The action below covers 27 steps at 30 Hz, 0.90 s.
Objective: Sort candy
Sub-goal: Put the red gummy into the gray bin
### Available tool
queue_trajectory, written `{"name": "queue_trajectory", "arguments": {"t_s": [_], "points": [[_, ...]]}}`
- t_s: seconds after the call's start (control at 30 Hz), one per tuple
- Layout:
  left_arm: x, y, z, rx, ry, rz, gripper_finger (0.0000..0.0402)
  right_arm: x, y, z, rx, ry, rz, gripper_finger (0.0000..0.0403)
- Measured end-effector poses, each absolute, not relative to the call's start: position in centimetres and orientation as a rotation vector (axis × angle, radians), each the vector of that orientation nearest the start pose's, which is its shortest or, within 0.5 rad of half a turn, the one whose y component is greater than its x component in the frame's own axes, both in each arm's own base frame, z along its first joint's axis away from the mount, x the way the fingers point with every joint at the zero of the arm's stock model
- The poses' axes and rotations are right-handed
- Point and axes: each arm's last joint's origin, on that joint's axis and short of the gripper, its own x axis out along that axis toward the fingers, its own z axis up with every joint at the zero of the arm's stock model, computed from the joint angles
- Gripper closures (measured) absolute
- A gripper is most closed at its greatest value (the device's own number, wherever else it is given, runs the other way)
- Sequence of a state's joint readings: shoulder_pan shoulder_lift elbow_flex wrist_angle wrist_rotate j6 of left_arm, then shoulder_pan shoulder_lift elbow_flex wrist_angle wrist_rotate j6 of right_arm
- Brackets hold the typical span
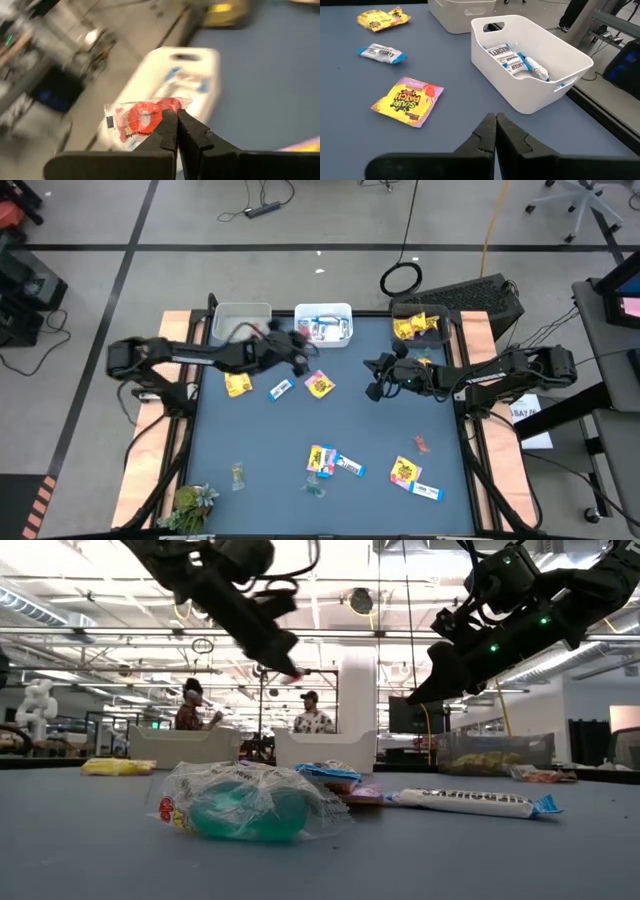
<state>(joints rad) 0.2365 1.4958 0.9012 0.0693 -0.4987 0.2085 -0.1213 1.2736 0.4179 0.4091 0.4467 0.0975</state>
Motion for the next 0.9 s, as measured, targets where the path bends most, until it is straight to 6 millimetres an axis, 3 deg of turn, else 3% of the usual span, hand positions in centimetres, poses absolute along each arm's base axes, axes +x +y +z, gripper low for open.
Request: {"name": "queue_trajectory", "arguments": {"t_s": [0.27,0.43,0.67,0.9], "points": [[23.2,13.7,23.3,0.013,0.777,0.936,0.0394,23.0,-4.0,17.0,0.025,0.411,-0.579,0.0403],[19.9,17.2,21.9,-0.127,0.843,1.021,0.0394,23.1,-4.0,17.0,0.027,0.408,-0.579,0.0403],[17.9,20.8,19.9,-0.308,0.849,0.914,0.0394,23.1,-4.1,17.1,0.028,0.403,-0.58,0.0403],[17.7,21.9,17.3,-0.38,0.938,0.874,0.0394,23.1,-4.1,17.1,0.027,0.403,-0.58,0.0403]]}}
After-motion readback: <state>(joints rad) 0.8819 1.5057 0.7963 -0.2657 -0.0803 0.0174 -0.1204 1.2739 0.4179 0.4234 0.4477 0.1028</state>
